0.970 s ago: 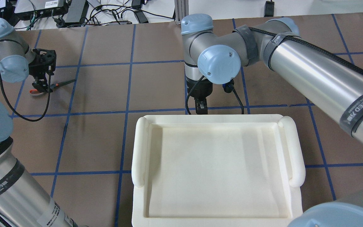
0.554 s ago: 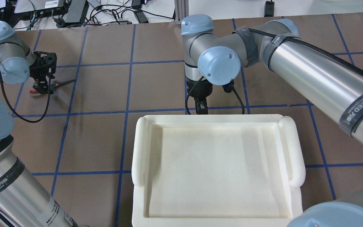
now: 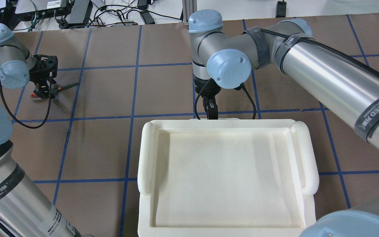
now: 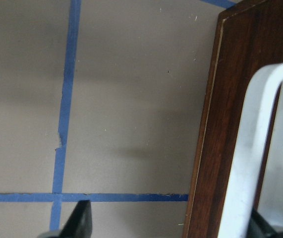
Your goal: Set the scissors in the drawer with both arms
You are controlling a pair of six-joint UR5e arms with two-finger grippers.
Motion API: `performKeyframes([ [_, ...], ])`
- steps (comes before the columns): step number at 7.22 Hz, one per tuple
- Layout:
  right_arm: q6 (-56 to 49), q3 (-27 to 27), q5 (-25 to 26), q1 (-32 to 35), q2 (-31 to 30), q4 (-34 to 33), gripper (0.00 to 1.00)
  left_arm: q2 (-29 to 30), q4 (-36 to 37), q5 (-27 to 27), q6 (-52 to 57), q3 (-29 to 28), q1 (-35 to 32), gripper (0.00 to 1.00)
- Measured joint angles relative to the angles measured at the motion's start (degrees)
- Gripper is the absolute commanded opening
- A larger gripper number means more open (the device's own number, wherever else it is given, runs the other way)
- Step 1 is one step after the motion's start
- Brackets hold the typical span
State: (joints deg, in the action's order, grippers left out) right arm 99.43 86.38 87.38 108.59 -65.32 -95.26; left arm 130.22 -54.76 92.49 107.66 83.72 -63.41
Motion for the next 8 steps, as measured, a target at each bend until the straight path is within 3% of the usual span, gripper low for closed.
performKeyframes([
  [2, -0.6, -0.1, 0.3, -0.2, 0.0, -1.0, 1.00, 0.0, 0.0, -0.1, 0.0, 0.0, 0.0, 0.48],
  [5, -1.5, -1.9, 0.4, -0.5, 1.1, -1.8, 1.00, 0.0, 0.0, -0.2, 0.0, 0.0, 0.0, 0.32],
  [8, -1.8, -4.1, 0.4, -0.5, 2.4, -1.9, 1.00, -0.5, -0.3, -0.1, -0.1, 0.1, 0.0, 0.27],
])
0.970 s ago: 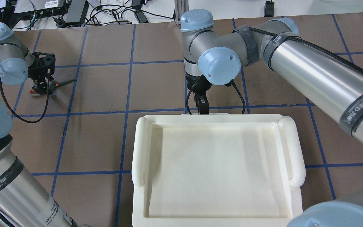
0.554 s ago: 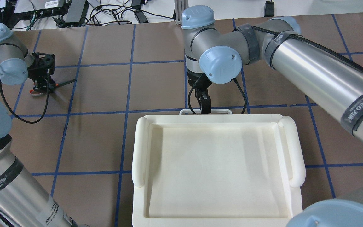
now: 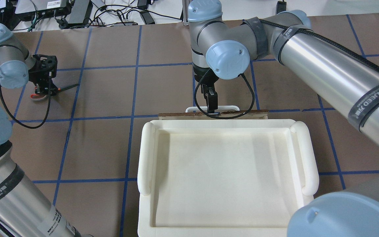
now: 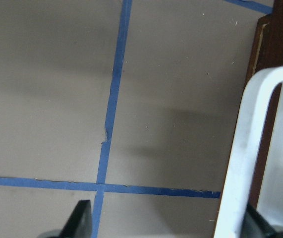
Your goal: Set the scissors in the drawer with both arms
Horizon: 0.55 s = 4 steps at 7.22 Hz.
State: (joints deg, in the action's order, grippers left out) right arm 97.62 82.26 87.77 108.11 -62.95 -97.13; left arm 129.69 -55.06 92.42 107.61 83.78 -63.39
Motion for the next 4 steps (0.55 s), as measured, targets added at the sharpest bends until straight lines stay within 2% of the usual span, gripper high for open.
performKeyframes([
  [1, -0.2, -0.3, 0.0, 0.0, 0.3, 0.0, 1.00, -0.2, -0.1, -0.1, 0.0, 0.0, 0.0, 0.27],
  [3, -0.5, -1.5, 0.0, -0.1, 1.1, 0.0, 1.00, -0.8, -0.5, -0.6, 0.0, 0.0, -0.1, 0.19],
  [4, -0.9, -2.3, 0.0, -0.1, 1.7, 0.0, 1.00, -1.9, -1.7, -0.7, -0.3, -0.1, -0.3, 0.07],
])
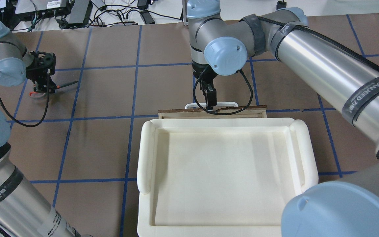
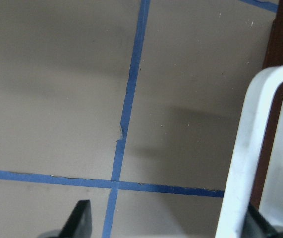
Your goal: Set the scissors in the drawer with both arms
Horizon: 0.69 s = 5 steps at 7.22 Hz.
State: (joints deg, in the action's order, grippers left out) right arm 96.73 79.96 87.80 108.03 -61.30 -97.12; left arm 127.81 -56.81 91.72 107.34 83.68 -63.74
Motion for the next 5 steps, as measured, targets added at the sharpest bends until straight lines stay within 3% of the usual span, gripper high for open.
performKeyframes([
  [5, -0.6, -3.1, -0.1, -0.4, 2.7, 0.0, 1.00, -9.6, -10.1, -0.1, -1.1, -0.4, -4.1, 0.03],
])
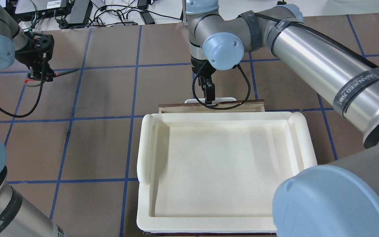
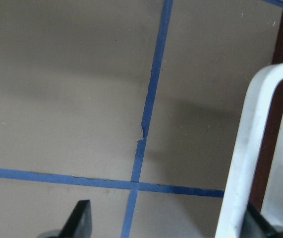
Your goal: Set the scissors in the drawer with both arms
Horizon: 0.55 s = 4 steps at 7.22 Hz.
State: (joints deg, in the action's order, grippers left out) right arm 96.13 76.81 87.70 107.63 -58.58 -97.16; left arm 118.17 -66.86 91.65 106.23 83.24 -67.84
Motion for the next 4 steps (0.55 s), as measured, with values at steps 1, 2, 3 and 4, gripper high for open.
performKeyframes([
  [1, 0.0, -0.5, 0.0, -0.1, 0.3, 0.0, 1.00, -1.8, -2.0, -0.1, -0.7, 0.0, -1.1, 0.03],
  [2, -0.1, -0.8, -0.1, -0.3, 0.4, 0.1, 1.00, -3.5, -4.4, -0.1, -1.1, 0.0, -2.6, 0.03],
  [3, -0.1, -0.9, -0.1, -0.5, 0.4, 0.0, 1.00, -5.1, -6.3, -0.1, -1.3, -0.1, -4.0, 0.03],
  [4, -0.1, -1.1, -0.1, -0.6, 0.5, 0.0, 1.00, -6.3, -7.4, -0.2, -1.4, 0.0, -5.0, 0.03],
])
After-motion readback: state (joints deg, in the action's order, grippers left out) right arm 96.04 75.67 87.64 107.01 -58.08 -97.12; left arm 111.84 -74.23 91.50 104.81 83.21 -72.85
